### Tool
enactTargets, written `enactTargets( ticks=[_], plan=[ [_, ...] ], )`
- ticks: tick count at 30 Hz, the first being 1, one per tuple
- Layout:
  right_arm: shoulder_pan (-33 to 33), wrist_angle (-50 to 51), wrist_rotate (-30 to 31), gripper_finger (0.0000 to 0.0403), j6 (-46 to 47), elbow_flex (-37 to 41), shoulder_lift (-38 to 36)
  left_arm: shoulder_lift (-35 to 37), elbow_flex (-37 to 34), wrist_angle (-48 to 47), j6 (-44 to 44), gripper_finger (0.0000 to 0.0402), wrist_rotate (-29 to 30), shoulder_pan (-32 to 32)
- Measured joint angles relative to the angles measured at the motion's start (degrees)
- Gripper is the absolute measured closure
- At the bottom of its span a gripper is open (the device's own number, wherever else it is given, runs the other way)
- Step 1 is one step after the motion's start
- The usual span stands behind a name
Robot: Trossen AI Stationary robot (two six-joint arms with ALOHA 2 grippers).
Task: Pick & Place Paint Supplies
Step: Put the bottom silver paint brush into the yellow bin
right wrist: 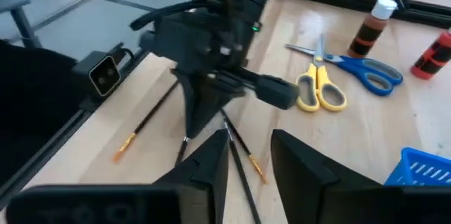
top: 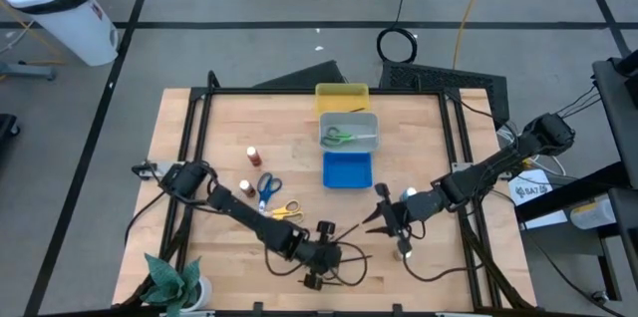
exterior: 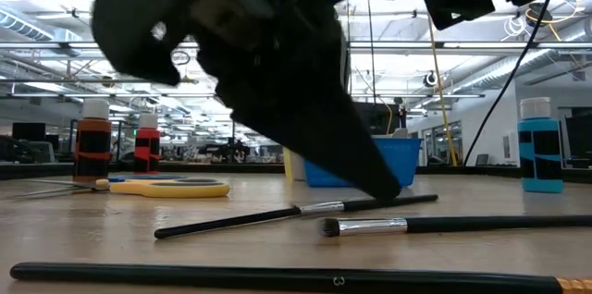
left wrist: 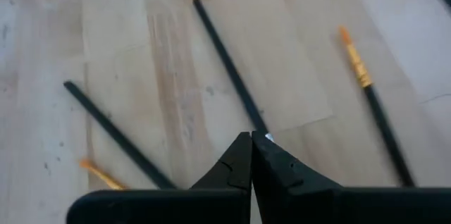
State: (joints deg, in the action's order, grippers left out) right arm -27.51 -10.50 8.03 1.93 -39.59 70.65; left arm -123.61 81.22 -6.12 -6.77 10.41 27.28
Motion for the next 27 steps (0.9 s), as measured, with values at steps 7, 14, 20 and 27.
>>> enactTargets(
  ticks=[7,14,20,27],
  plan=[
    [0.0,0.0,1.0,0.0318,0.0,0.0,0.0,-0.1,0.0,-3.1,-5.4,0.0397,-1.2,0.6],
    [0.0,0.0,1.0,0.0319,0.0,0.0,0.0,0.3,0.0,-4.0,-5.6,0.0397,0.6,0.7],
    [0.0,0.1,0.9,0.0321,0.0,0.0,0.0,2.9,0.0,-6.4,-7.0,0.0395,2.2,1.5],
    [0.0,0.2,0.9,0.0325,0.0,0.0,0.0,2.1,0.0,-6.7,-11.9,0.0396,0.9,2.5]
  ],
)
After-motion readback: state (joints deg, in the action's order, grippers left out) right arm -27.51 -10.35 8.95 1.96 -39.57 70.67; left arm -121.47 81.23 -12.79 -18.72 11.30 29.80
